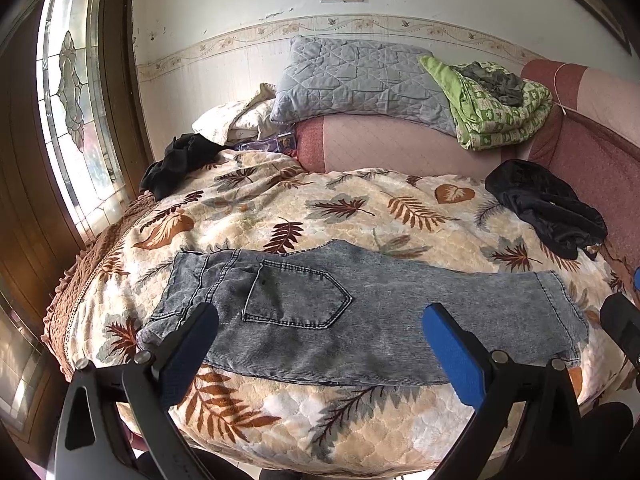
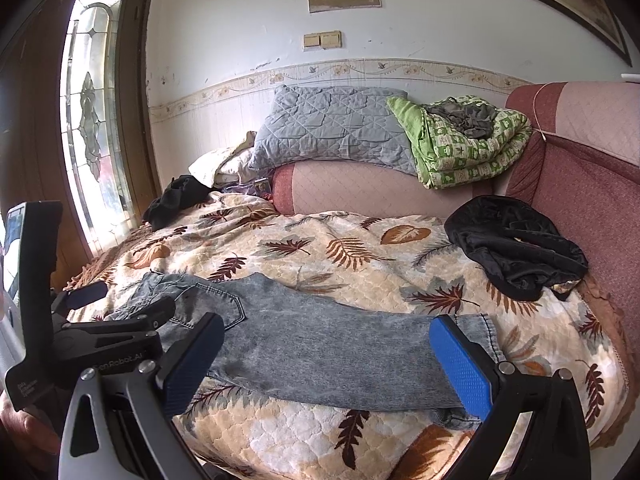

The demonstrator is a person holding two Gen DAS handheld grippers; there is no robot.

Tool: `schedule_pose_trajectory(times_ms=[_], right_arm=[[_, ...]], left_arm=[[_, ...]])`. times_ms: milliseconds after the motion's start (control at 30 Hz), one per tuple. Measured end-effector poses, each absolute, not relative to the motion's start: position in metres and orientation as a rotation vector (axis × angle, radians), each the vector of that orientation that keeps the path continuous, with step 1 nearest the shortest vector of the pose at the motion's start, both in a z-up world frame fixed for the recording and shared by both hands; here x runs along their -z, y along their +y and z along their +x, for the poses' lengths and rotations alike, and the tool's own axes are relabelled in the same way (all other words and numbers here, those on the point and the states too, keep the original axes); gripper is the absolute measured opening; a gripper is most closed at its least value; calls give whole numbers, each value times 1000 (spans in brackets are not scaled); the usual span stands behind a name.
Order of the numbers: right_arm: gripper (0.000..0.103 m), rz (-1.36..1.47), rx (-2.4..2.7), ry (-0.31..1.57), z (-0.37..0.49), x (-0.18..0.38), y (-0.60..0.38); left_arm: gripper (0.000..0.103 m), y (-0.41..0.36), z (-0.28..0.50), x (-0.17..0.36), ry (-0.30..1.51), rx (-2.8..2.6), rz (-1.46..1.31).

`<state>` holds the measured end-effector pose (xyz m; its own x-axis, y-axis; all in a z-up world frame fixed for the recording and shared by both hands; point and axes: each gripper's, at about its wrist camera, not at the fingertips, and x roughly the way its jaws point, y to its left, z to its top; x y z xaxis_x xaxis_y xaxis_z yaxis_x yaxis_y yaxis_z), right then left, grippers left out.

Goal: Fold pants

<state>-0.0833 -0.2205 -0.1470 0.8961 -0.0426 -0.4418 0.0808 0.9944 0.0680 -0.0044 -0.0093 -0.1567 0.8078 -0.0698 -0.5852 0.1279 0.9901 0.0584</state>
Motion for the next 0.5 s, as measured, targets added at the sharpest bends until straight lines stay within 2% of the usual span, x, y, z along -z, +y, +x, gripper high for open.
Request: schedule_pose_trajectory(times_ms=[500], right_arm=[[103,85,60,460,-83,149,-219]], left_arm=[[102,-8,-5,159,613,84,108]])
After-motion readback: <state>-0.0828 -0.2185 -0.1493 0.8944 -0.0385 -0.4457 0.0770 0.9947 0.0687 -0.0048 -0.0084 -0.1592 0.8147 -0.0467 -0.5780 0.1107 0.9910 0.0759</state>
